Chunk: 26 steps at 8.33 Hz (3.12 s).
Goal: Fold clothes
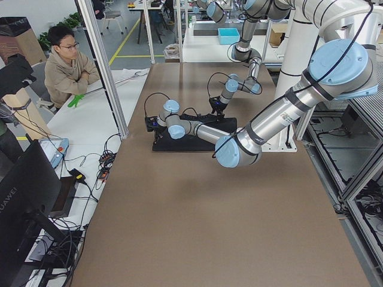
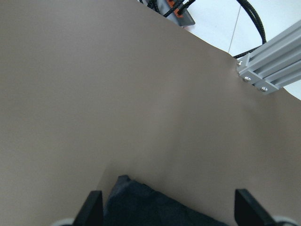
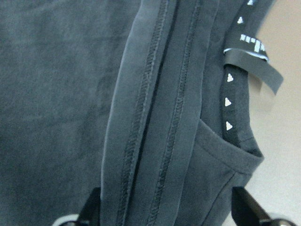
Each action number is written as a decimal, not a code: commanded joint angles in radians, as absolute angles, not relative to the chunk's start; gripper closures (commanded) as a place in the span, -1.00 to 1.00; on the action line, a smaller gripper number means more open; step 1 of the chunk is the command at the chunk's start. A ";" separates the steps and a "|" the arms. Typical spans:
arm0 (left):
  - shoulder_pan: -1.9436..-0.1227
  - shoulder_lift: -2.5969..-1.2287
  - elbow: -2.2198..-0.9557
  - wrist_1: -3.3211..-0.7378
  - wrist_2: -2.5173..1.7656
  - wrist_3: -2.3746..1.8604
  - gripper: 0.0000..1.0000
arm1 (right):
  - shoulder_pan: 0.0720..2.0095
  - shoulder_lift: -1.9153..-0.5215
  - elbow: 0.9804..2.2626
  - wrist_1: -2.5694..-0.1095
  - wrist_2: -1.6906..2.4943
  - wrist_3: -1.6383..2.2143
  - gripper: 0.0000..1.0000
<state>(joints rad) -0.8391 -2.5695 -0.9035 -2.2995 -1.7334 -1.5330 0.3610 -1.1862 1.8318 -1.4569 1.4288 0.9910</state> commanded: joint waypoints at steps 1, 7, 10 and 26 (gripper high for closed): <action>-0.839 -2.568 -0.904 -2.301 -1.733 -1.532 -1.00 | 0.426 -1.213 1.825 -1.440 1.443 0.888 -0.89; -0.847 -2.568 -0.904 -2.298 -1.732 -1.531 -1.00 | 0.526 -1.145 1.815 -1.469 1.563 0.828 -0.89; -0.848 -2.565 -0.902 -2.298 -1.733 -1.528 -1.00 | 0.568 -0.956 1.653 -1.480 1.578 0.847 -0.89; -0.847 -2.559 -0.931 -2.292 -1.732 -1.549 -1.00 | 0.620 -1.087 1.685 -1.295 1.695 1.074 -0.89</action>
<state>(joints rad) -0.8482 -2.5622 -0.9146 -2.2966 -1.7318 -1.5385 0.6929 -1.0294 1.5605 -1.2927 1.6933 0.8372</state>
